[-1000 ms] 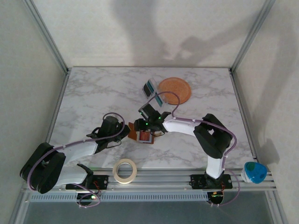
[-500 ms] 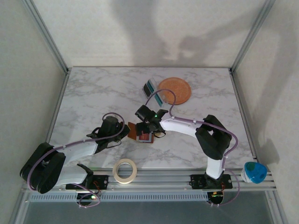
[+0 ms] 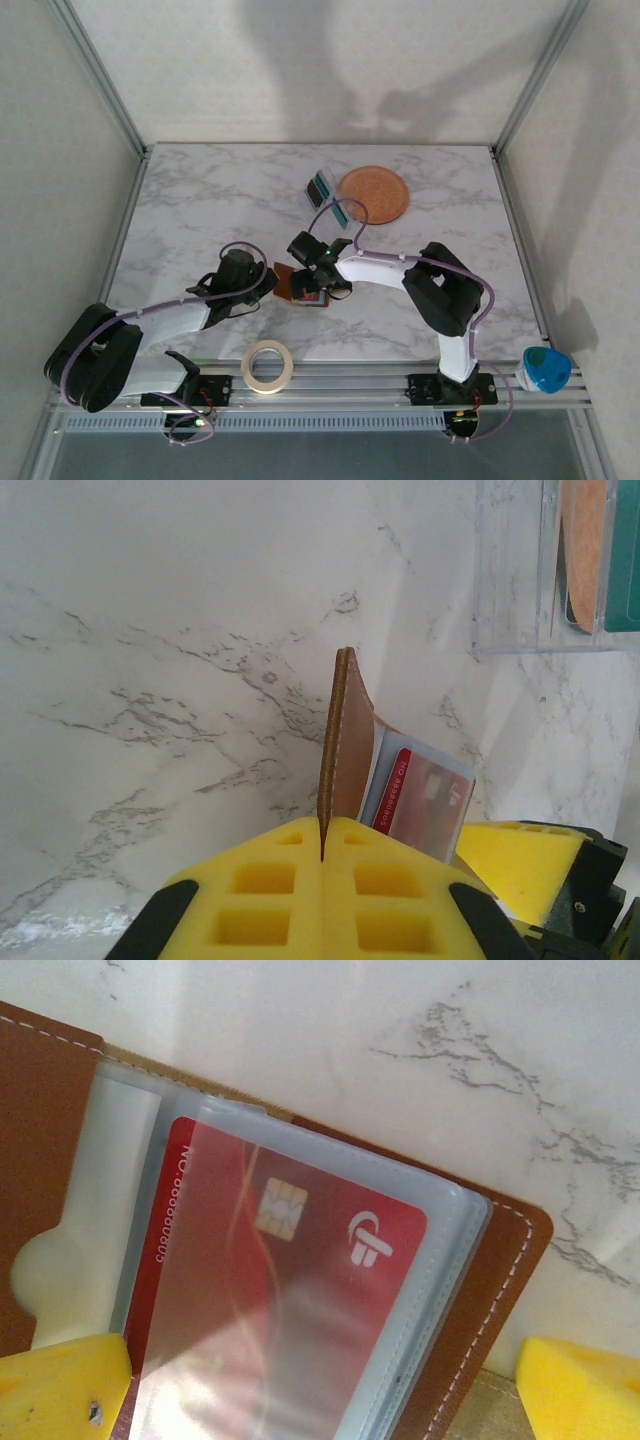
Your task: Put the credit cards into the card holder
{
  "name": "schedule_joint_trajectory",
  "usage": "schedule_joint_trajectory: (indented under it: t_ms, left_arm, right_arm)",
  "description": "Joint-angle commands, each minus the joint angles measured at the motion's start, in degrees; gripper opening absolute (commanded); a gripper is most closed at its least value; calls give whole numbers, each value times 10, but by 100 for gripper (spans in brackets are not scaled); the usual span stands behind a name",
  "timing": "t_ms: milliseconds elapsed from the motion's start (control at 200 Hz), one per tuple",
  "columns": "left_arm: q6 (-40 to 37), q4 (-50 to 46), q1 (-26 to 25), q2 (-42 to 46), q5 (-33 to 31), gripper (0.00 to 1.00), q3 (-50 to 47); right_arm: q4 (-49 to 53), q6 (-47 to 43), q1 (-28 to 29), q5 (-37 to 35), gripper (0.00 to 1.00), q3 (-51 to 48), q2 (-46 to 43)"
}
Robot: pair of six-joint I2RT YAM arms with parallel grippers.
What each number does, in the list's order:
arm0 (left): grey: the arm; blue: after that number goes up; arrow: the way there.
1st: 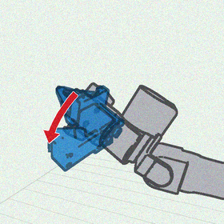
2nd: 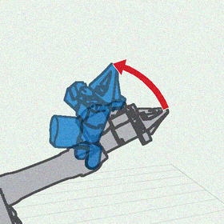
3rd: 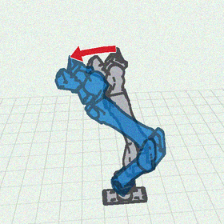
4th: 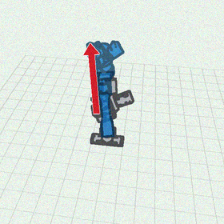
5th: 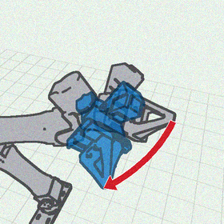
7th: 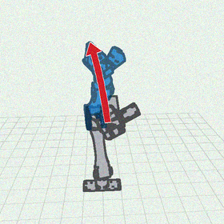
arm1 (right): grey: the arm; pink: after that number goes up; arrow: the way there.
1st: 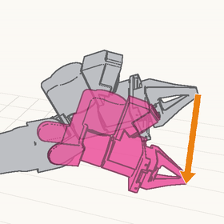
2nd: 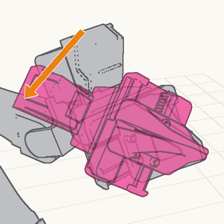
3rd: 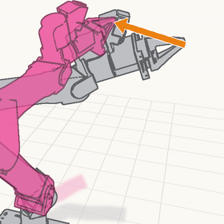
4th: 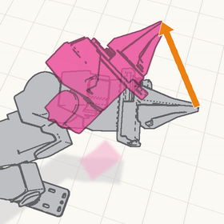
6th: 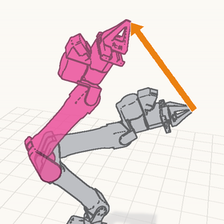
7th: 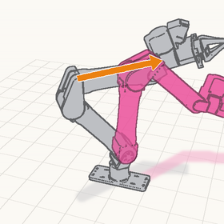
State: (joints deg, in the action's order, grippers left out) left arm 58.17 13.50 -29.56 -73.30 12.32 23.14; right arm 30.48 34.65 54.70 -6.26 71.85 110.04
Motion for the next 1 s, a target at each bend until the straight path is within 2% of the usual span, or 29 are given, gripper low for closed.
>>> schedule_joint_trajectory:
  t_ms: [0,250,501,756,996]
  left_arm:
    - [5,2,-5,-3,-10,0,11]
    - [2,-6,-5,-4,-15,0,15]
    - [3,-4,-5,-11,-13,0,16]
    - [5,-4,-5,-12,-12,0,15]
    - [5,-6,-5,-11,-15,0,14]
  right_arm:
    - [14,-7,8,-34,98,-4,11]
    - [19,-10,8,-46,97,-31,-13]
    - [-3,-10,8,-23,99,-24,-43]
    - [-28,-10,8,-24,99,-7,-13]
    - [-22,-8,8,-53,99,-36,-11]
